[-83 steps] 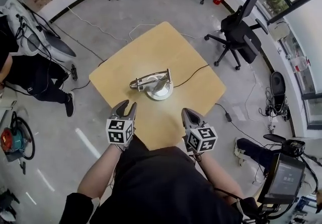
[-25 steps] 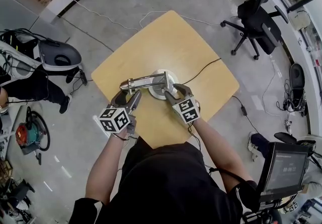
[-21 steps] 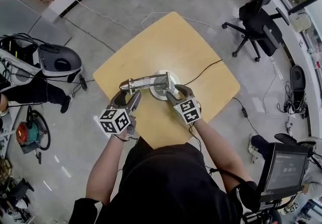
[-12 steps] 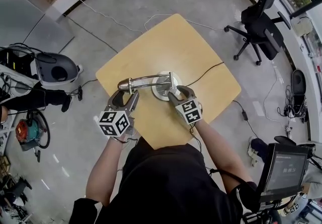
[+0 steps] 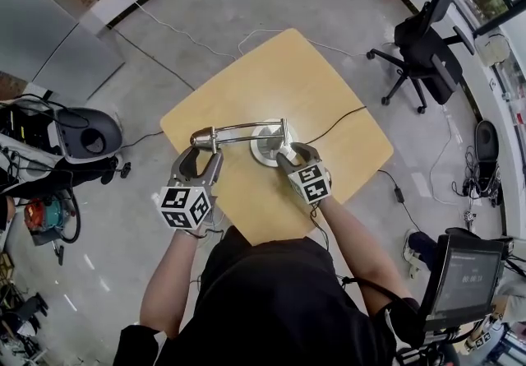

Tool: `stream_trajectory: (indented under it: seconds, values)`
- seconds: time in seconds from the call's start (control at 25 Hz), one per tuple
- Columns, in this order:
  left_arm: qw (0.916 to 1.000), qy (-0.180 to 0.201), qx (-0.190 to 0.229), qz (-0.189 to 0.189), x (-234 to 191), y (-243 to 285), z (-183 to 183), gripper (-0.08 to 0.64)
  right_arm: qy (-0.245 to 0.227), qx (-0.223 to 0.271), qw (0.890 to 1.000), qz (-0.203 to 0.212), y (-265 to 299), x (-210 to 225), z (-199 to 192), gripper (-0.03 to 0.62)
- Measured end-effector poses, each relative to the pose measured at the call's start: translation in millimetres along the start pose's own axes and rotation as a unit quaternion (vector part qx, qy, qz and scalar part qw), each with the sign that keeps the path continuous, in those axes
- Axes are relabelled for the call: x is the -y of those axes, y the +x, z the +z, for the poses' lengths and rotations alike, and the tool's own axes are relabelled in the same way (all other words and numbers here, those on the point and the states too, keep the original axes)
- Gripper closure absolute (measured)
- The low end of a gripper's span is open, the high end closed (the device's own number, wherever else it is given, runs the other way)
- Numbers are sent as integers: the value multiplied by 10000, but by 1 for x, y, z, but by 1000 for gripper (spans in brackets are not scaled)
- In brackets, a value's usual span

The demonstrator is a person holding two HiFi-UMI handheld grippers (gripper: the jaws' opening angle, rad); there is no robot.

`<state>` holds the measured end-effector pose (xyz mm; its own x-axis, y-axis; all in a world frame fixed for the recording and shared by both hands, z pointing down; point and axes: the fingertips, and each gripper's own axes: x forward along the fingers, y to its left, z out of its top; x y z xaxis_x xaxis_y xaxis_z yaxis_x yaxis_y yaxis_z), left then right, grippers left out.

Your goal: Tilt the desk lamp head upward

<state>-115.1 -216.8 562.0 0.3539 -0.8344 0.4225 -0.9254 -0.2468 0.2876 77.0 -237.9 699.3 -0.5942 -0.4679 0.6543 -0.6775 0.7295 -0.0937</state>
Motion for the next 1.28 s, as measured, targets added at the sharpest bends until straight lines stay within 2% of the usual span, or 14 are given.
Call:
stream_trajectory:
  seconds: [0.16,0.44,0.68,0.84,1.08,1.28]
  values:
    - [9989,418,207,92,0,-6,23,316,10,-62,10000,2,-2,0,3,397]
    - [9954,844,399,212,1,-14,43,319,-91,-152,9998,30,3,3,3,397]
    - [9909,1192,624,-57,12,-24,67,321,-41,-236,9997,68,3,6,-1,397]
    - [9910,1021,842,-208,9,-30,80,328,-91,-252,9996,62,6,5,0,397]
    - [9937,870,655,-254,-1,-21,59,333,-82,-295,9995,57,4,5,1,397]
    - [9916,1091,578,-375,-3,-14,52,323,-72,-257,9996,37,4,6,1,397]
